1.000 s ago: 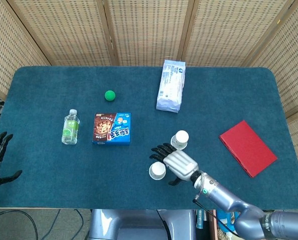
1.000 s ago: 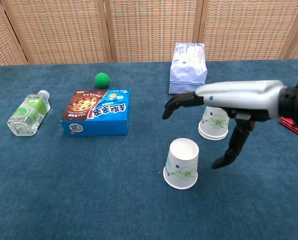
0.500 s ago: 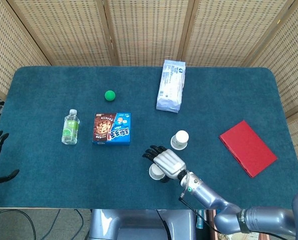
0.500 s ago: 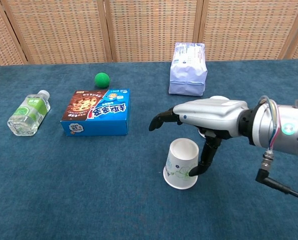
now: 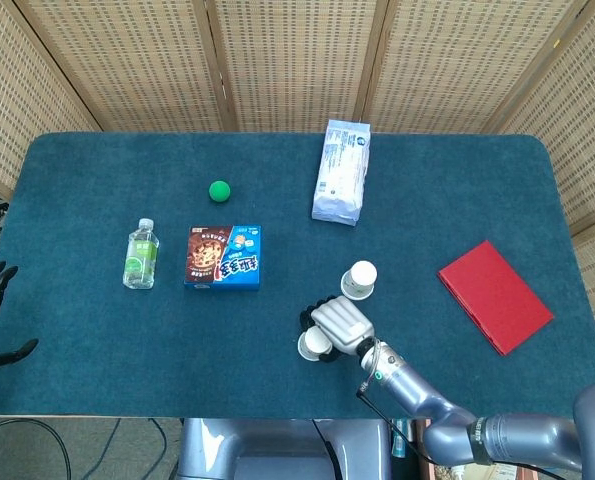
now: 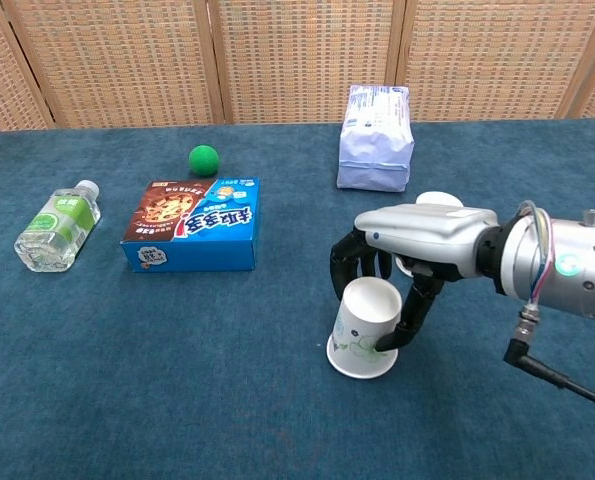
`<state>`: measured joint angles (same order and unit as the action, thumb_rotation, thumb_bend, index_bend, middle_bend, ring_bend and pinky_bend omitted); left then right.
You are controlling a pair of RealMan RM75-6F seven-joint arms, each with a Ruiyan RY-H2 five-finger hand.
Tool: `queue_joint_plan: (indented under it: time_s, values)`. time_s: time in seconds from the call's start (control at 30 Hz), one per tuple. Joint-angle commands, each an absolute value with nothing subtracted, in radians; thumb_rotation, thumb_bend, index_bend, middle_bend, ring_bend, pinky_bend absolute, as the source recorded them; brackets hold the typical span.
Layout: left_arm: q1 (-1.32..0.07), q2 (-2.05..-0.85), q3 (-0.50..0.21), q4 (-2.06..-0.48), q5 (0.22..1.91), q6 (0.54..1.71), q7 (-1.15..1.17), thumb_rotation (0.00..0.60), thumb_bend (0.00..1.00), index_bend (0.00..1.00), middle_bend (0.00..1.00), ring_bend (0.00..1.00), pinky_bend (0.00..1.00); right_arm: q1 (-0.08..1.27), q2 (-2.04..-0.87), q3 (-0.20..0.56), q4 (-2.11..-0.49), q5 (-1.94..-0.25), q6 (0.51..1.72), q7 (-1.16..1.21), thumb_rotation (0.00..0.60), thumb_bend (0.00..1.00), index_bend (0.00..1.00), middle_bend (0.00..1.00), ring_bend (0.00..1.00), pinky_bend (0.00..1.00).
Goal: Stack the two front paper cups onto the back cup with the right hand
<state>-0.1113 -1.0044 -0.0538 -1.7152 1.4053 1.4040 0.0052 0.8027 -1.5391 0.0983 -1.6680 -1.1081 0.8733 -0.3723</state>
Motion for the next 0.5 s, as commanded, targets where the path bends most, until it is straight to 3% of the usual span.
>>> queue_joint_plan:
  time_s: [0.03,0.3,0.5]
  values:
    - [-0.112,-1.004,-0.054,-1.715,1.404,1.402,0.005,0.600,0.20,0.00,0.00,0.00,0.00,0.799,-1.533,0.102,-1.677,-1.111,0.879,-0.362,0.600,0.32,0.49,0.54,0.42,0.42]
    - [-0.115,-1.007,-0.054,-1.714,1.399,1.396,0.012,0.600,0.20,0.00,0.00,0.00,0.00,0.778,-1.433,0.156,-1.780,-1.168,0.947,-0.305,0.600,0.33,0.49,0.54,0.42,0.42]
    - [-0.114,-1.006,-0.052,-1.717,1.405,1.399,0.013,0.600,0.20,0.00,0.00,0.00,0.00,0.773,-1.312,0.234,-1.841,-1.066,0.977,-0.311,0.600,0.33,0.49,0.53,0.42,0.42]
